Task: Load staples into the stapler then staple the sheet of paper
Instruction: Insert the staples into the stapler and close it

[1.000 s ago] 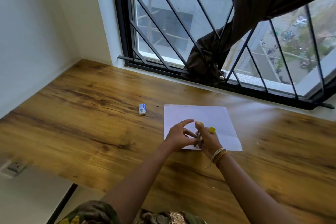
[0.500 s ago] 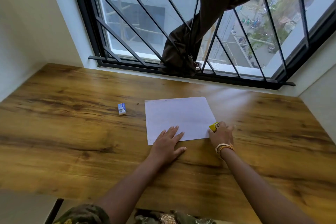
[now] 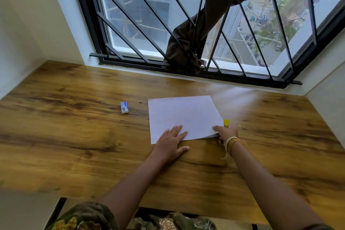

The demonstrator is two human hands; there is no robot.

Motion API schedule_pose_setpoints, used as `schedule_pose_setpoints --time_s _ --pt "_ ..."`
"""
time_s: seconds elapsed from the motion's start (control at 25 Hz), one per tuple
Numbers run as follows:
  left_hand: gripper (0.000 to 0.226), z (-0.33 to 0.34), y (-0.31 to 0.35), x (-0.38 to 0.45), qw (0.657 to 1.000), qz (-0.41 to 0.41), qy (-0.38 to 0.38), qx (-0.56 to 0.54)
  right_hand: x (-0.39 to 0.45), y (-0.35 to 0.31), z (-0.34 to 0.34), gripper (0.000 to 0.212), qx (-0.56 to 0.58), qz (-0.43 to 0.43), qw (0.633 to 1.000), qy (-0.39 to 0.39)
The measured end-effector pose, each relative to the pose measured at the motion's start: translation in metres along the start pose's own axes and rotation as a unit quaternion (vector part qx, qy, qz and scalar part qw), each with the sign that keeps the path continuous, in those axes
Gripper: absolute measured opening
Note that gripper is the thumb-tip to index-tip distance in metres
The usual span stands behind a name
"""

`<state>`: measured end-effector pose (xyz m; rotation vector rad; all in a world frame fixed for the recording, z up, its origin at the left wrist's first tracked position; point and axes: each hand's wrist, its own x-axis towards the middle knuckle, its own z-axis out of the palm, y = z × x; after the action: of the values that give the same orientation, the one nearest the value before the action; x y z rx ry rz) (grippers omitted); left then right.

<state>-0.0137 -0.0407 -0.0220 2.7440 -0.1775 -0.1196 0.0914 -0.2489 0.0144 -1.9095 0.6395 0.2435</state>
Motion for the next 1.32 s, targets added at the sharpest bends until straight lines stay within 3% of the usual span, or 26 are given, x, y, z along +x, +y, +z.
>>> schedule_pose_setpoints --time_s 0.16,0.28,0.36,0.44,0.56,0.64,0.76,0.8,0.88,0.92,1.12,1.24,1.32 --pt "0.077 -0.001 0.000 0.002 0.999 -0.013 0.005 -0.032 -0.021 -0.002 0.023 0.022 0.068 0.036 0.996 -0.050" --pt "0.084 -0.006 -0.001 0.000 0.992 -0.038 0.020 -0.122 -0.040 0.001 0.045 0.016 0.117 0.074 0.986 -0.089" --pt "0.071 -0.007 -0.001 -0.007 0.975 -0.057 0.108 -0.186 -0.048 0.003 0.053 0.012 0.154 0.091 0.980 -0.087" --pt "0.046 -0.005 -0.001 -0.016 0.944 -0.102 0.252 -0.185 -0.050 0.003 0.053 0.012 0.183 0.104 0.974 -0.084" --pt "0.034 -0.010 0.003 -0.026 0.877 -0.257 0.359 -0.191 -0.050 0.003 0.046 0.014 0.214 0.119 0.964 -0.101" --pt "0.042 -0.018 0.004 -0.026 0.827 -0.367 0.360 -0.227 -0.050 0.003 0.043 0.014 0.231 0.124 0.959 -0.109" --pt "0.050 -0.031 0.008 -0.023 0.733 -0.448 0.334 -0.389 -0.052 0.003 0.042 0.014 0.249 0.129 0.953 -0.114" --pt "0.051 -0.033 0.009 -0.021 0.669 -0.460 0.331 -0.481 -0.052 0.003 0.043 0.014 0.252 0.130 0.952 -0.118" --pt "0.047 -0.036 0.013 -0.018 0.502 -0.449 0.302 -0.675 -0.053 0.006 0.044 0.014 0.250 0.129 0.951 -0.124" --pt "0.043 -0.034 0.016 -0.016 0.455 -0.434 0.278 -0.726 -0.055 0.006 0.046 0.014 0.244 0.123 0.954 -0.127" --pt "0.037 -0.022 0.025 -0.007 0.447 -0.437 0.214 -0.751 -0.065 0.008 0.058 0.015 0.171 0.056 0.979 -0.095" --pt "0.045 -0.021 0.025 -0.004 0.412 -0.431 0.239 -0.766 -0.071 0.015 0.060 0.016 0.086 0.009 0.994 -0.061" --pt "0.045 -0.020 0.025 -0.001 0.392 -0.420 0.271 -0.772 -0.077 0.021 0.059 0.009 0.065 0.003 0.994 -0.085"
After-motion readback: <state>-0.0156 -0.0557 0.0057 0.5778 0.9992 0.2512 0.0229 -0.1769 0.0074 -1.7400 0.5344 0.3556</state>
